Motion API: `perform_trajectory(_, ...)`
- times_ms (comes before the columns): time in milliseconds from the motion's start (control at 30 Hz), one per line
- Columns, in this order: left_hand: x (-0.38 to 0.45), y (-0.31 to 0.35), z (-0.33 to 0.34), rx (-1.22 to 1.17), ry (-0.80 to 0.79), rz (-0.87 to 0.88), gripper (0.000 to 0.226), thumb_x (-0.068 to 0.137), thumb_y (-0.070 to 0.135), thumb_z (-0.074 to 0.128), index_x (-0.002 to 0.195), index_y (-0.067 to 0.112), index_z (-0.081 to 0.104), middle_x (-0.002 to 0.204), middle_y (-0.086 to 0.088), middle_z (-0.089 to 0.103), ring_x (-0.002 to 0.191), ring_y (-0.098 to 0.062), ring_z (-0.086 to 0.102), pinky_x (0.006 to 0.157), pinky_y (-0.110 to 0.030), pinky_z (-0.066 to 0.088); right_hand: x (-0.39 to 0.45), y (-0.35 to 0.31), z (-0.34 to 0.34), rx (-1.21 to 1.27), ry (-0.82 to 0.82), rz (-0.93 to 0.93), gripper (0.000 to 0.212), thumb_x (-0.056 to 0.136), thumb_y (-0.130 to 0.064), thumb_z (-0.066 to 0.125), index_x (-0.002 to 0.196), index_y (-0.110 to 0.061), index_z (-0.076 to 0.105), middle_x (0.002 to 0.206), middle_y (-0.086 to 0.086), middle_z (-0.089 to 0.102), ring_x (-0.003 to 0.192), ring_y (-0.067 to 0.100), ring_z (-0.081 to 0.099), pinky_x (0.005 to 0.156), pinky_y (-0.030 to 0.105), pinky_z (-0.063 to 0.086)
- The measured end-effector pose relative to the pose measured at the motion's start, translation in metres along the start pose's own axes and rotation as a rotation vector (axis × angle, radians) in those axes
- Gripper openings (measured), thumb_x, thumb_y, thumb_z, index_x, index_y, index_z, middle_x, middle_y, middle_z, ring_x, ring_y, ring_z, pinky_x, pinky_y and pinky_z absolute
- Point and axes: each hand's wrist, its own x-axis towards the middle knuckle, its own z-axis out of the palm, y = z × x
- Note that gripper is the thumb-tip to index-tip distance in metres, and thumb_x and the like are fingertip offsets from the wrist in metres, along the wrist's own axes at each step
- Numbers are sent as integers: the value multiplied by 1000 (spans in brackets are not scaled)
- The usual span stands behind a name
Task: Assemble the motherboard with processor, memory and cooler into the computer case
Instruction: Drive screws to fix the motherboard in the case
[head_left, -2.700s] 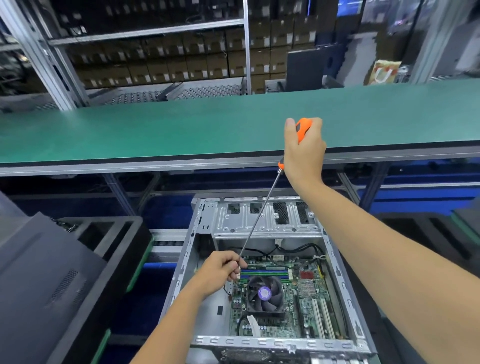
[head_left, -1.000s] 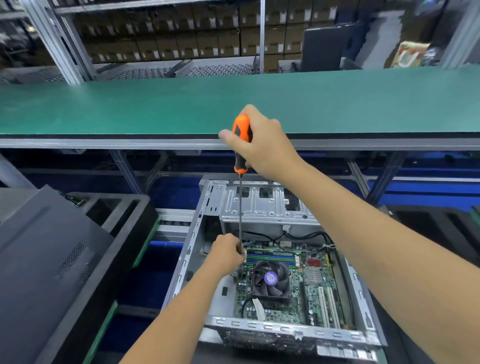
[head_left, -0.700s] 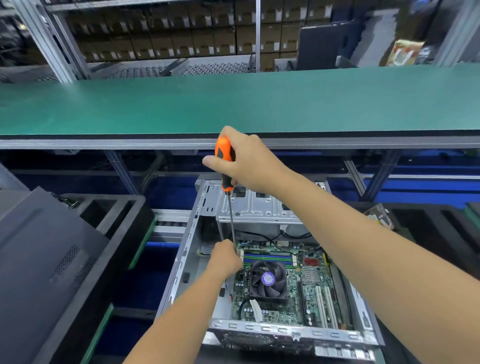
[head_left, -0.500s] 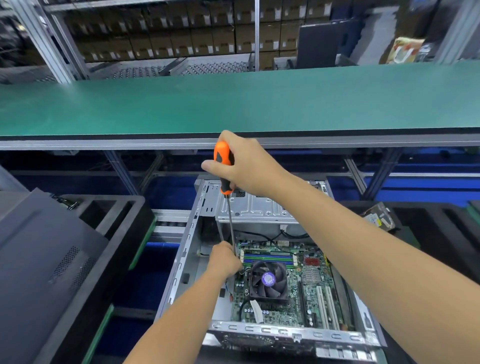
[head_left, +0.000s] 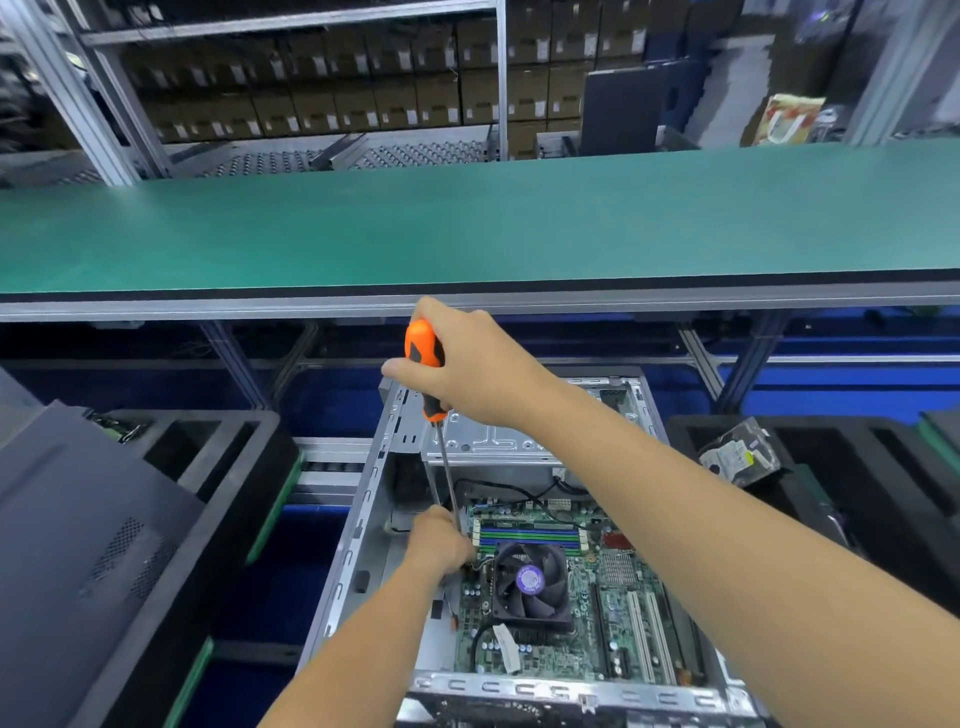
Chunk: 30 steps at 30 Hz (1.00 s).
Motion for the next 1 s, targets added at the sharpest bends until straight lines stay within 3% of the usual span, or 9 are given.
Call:
perform_trajectory(167,2,0,1,48,-2,21,31,74,9,70,77,14,39,80,4,42,70,-11,50,50,-16,39,-1,0,-4,-19,1,14,32,91,-44,62,82,-21,41,78,9,64,68,23,69,65,46,58)
perform_trajectory(333,3,0,1,16,5,-6,34,72,8,73,75,15,39,77,5,40,75,-16,52,58,-21,43,-1,-3,0,-22,-15,2,35,91,-45,62,91,-13,45,81,11,63,74,28,67,70,48,56)
perform_trajectory(533,3,0,-4,-20,-30,-24,43,70,8,77,97,10,44,81,6,41,81,-14,53,57,-19,43,-2,-2,-3,-32,-27,25,36,91,-45,61,95,-12,46,87,12,62,78,29,67,73,48,56)
perform_trajectory(633,4,-1,-6,-17,-55,-32,39,71,4,73,101,7,49,94,-3,50,89,-19,60,64,-27,50,-3,-2,-4,-19,-34,40,36,92,-45,61,95,-13,45,89,12,62,78,29,67,73,48,57)
perform_trajectory(733,6,-4,-6,-11,-76,-4,28,77,2,66,96,7,46,82,-5,53,69,-12,52,54,-23,43,-5,-3,-3,-18,-39,40,34,92,-44,61,93,-14,45,86,11,63,75,29,69,72,47,57)
perform_trajectory(900,8,-5,-7,114,-56,63,5,84,6,59,88,10,57,90,-7,60,82,-19,56,77,-27,50,-7,-5,-1,-35,-26,23,32,92,-43,60,91,-15,45,82,9,63,72,26,69,69,45,58)
perform_trajectory(1000,11,-6,-6,181,-82,92,15,86,10,63,101,8,62,100,-6,61,85,-13,54,83,-22,49,-8,-3,-3,-26,-23,21,32,93,-42,60,93,-14,45,83,10,63,70,24,70,69,45,58)
